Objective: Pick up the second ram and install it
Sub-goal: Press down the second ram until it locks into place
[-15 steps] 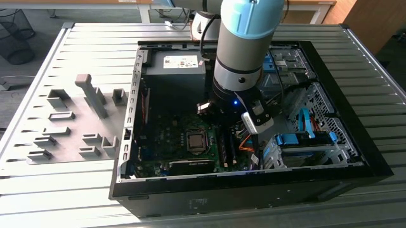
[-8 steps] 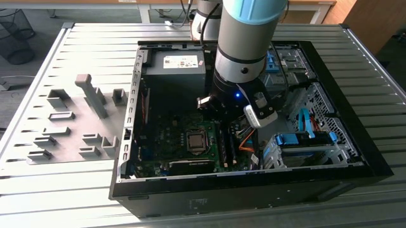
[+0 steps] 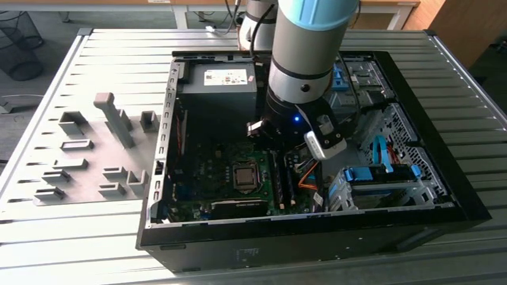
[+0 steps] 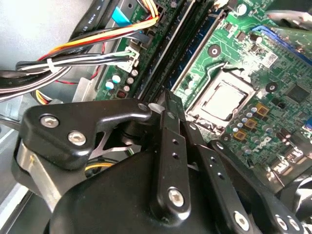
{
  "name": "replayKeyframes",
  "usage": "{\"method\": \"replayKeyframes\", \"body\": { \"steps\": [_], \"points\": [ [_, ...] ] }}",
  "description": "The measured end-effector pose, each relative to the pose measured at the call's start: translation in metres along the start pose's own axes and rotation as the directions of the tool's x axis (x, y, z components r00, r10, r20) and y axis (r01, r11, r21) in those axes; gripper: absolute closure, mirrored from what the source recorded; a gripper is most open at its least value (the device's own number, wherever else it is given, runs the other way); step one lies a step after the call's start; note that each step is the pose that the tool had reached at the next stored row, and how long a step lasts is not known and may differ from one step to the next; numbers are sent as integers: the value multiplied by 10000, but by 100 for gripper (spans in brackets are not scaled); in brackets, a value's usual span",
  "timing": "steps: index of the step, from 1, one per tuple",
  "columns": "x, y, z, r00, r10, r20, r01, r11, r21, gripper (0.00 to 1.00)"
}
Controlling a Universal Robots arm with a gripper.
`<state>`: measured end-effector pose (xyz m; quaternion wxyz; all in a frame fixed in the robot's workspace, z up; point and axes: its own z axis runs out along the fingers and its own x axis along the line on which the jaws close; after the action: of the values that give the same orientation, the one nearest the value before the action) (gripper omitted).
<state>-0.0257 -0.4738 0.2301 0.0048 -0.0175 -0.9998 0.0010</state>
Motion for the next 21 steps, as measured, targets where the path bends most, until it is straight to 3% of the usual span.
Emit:
{"method": "replayKeyframes", "body": {
  "steps": [12,15,19,21],
  "points": [
    [-2,0,163,10000,0,-31,0,10000,26,89],
    [-2,5,125,10000,1,-27,-1,10000,-18,89],
    [0,1,-51,10000,0,-40,0,10000,-3,89],
    [1,0,-94,10000,0,-42,0,10000,2,89]
  ]
}}
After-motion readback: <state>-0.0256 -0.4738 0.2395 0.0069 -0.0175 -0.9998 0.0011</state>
